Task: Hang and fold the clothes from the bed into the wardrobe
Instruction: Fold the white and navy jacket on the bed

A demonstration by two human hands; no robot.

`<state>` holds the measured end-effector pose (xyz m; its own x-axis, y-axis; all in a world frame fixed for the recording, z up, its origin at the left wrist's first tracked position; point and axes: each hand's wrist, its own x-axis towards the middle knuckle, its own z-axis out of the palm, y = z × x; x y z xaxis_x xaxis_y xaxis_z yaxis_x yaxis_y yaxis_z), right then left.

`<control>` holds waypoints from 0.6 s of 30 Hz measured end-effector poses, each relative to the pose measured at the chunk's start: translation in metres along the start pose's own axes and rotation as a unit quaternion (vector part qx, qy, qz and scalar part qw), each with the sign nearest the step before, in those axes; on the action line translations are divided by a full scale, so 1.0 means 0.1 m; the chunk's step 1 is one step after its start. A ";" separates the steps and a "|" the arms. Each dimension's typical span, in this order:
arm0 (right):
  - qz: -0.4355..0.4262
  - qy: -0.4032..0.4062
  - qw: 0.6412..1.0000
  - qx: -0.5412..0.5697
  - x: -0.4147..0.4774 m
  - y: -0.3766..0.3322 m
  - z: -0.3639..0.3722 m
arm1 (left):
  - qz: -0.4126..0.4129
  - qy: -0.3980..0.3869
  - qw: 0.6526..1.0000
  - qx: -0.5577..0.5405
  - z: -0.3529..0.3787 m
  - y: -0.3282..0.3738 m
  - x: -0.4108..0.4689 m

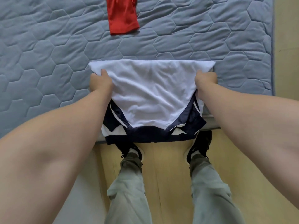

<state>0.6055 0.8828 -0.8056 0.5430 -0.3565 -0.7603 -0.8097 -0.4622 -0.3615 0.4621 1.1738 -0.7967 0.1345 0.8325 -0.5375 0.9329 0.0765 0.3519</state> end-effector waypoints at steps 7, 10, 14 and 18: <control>0.039 -0.015 0.979 0.200 0.14 -0.37 -0.07 | -0.050 -0.053 0.993 -0.097 -0.10 0.36 0.25; 0.048 -0.029 0.975 0.216 0.23 -0.57 -0.08 | -0.048 -0.048 0.982 -0.175 -0.15 0.55 0.35; 0.026 -0.037 0.980 0.195 0.40 -0.55 -0.03 | -0.028 -0.084 0.986 -0.140 -0.13 0.66 0.54; -0.007 -0.074 0.981 0.178 0.51 -0.45 0.02 | -0.030 -0.121 0.990 -0.065 -0.04 0.50 0.55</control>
<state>0.6693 0.8866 -0.8295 0.5383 -0.2186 -0.8139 -0.8428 -0.1441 -0.5186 0.5151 1.2255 -0.8053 0.1702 0.6692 -0.7233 0.8930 0.2055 0.4003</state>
